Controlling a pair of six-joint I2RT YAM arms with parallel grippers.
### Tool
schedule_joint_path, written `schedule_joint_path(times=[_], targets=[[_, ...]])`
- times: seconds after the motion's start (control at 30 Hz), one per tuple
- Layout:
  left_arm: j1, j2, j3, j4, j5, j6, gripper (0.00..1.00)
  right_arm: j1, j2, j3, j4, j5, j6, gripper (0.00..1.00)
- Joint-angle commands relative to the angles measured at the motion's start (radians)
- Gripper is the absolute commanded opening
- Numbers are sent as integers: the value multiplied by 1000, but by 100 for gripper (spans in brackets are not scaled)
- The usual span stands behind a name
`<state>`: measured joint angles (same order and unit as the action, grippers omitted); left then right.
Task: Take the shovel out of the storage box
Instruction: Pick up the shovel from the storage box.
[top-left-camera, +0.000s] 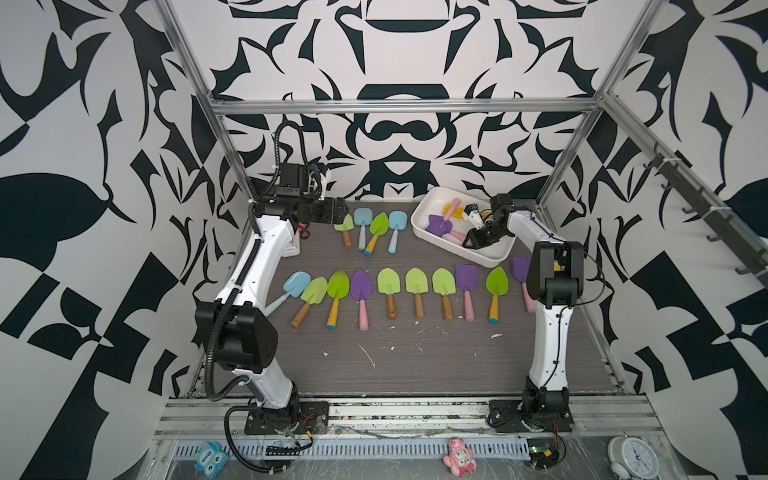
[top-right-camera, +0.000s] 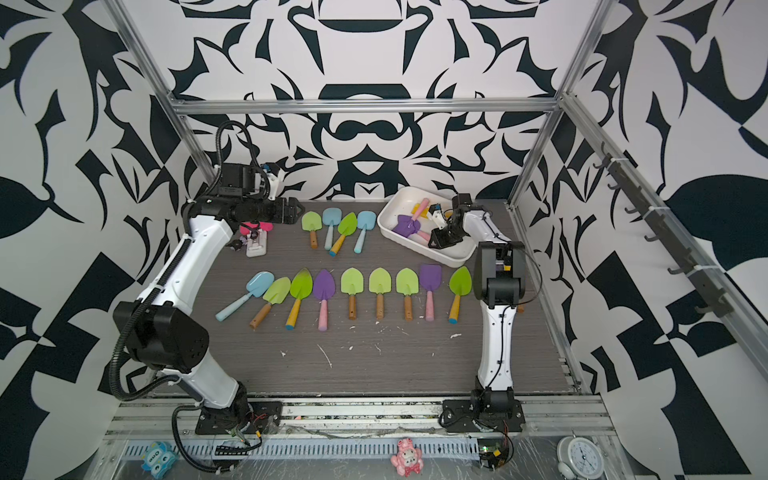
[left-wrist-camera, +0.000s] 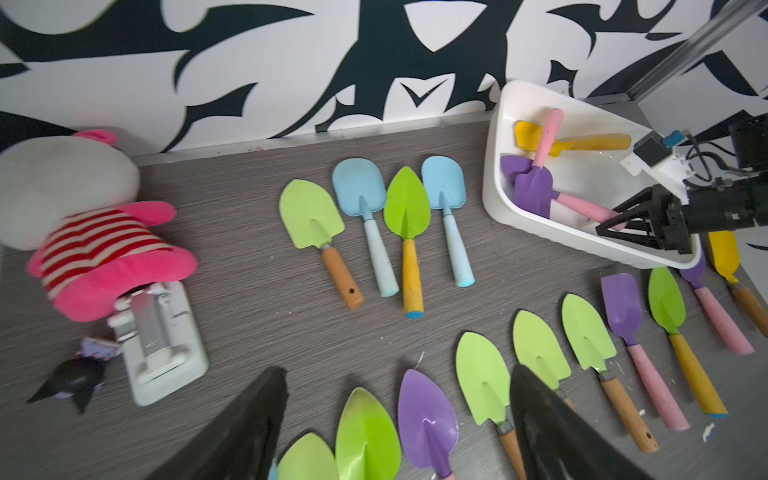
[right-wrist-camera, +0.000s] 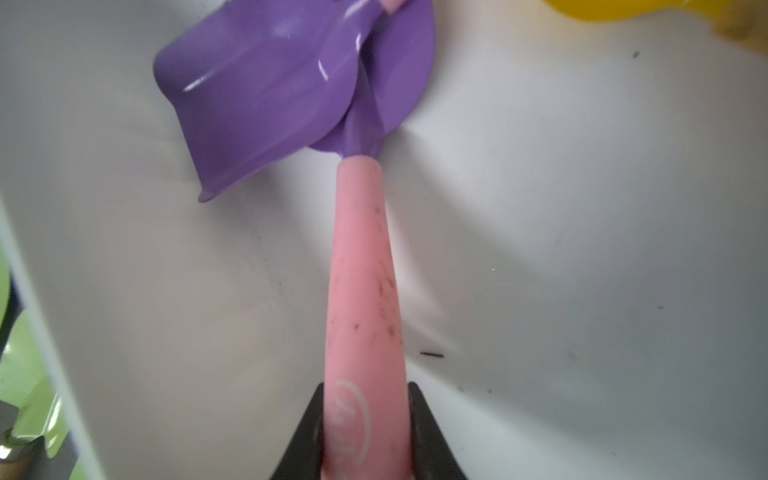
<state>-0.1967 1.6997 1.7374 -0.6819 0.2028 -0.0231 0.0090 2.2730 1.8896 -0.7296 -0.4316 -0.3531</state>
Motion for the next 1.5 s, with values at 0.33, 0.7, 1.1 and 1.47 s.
schedule_joint_path(times=[0.33, 0.7, 1.1, 1.47], targets=[[-181, 130, 82, 294, 104, -348, 86, -1, -241, -91, 58, 24, 31, 0], [-302, 380, 240, 585, 122, -874, 86, 5, -389, -163, -24, 242, 164, 0], [-392, 566, 448, 539, 117, -1087, 86, 81, -689, -425, 281, 249, 380, 0], [-398, 588, 386, 639, 57, -1178, 86, 199, -751, -446, 351, 246, 462, 0]])
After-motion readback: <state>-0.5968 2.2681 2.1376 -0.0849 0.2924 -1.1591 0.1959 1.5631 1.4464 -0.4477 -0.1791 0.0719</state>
